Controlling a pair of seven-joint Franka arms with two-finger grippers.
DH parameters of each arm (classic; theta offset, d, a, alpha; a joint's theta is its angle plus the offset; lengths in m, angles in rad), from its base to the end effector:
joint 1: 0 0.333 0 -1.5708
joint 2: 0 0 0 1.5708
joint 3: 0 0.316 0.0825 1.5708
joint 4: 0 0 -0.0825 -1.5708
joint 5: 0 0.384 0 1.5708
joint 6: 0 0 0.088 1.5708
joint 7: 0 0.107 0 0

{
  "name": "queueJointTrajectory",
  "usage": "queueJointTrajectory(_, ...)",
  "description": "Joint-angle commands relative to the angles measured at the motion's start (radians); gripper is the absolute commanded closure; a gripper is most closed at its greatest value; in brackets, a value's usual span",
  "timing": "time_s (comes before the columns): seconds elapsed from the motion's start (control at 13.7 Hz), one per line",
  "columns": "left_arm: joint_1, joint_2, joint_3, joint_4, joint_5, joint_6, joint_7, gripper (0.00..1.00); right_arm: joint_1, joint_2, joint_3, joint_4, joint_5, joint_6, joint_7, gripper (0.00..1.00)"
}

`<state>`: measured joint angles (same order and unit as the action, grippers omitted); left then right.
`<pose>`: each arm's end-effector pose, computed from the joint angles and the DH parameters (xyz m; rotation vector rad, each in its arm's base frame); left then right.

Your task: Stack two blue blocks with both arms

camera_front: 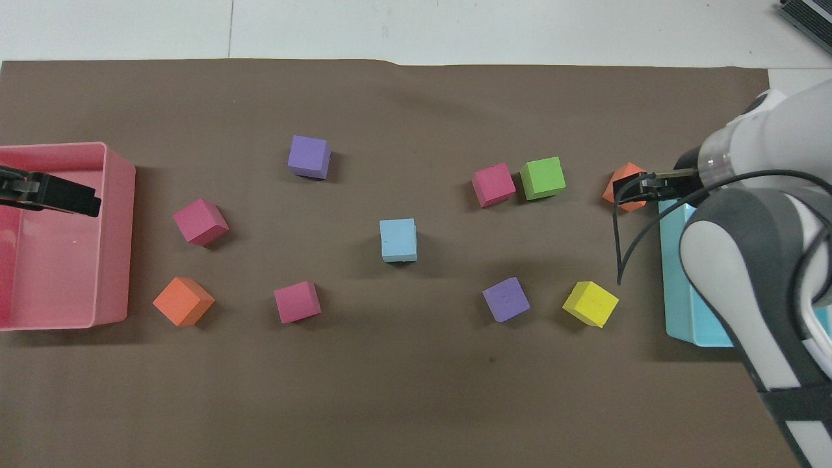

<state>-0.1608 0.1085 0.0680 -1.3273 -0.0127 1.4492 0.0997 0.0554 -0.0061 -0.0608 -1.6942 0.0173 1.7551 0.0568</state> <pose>0.5721 -0.0574 0.6660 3.1215 -0.3046 0.0214 0.5666 -0.0016 0.5856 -3.1190 0.1011 -0.1038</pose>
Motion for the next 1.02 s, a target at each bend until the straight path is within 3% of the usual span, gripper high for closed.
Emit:
queueJointTrajectory(0.0, 0.021, -0.056, -0.013, -0.045, -0.018, -0.032, 0.017, 0.0, -0.037, 0.001, 0.012, 0.088, -0.03, -0.107, 0.003, 0.0)
queueJointTrajectory(0.15, 0.02, -0.148, -0.013, -0.206, -0.018, 0.075, 0.024, 0.0, -0.045, -0.002, 0.0, 0.111, -0.03, -0.156, -0.005, 0.0)
queueJointTrajectory(0.22, 0.02, -0.156, -0.013, -0.22, -0.018, 0.101, 0.041, 0.0, -0.045, -0.002, -0.008, 0.123, -0.03, -0.178, -0.011, 0.0)
queueJointTrajectory(0.44, 0.02, -0.156, -0.013, -0.221, -0.016, 0.094, 0.077, 0.0, -0.045, -0.002, -0.028, 0.177, -0.034, -0.256, -0.048, 0.0)
queueJointTrajectory(0.58, 0.021, -0.158, -0.013, -0.221, -0.016, 0.054, 0.071, 0.0, -0.043, -0.032, -0.022, 0.15, -0.043, -0.249, -0.048, 0.0)
queueJointTrajectory(0.73, 0.023, -0.168, -0.013, -0.225, -0.012, 0.023, 0.072, 0.0, -0.04, -0.081, -0.022, 0.059, -0.045, -0.194, -0.049, 0.0)
queueJointTrajectory(0.95, 0.024, -0.152, -0.013, -0.202, -0.004, 0.027, 0.072, 0.0, -0.04, -0.077, -0.022, 0.065, -0.048, -0.19, -0.049, 0.0)
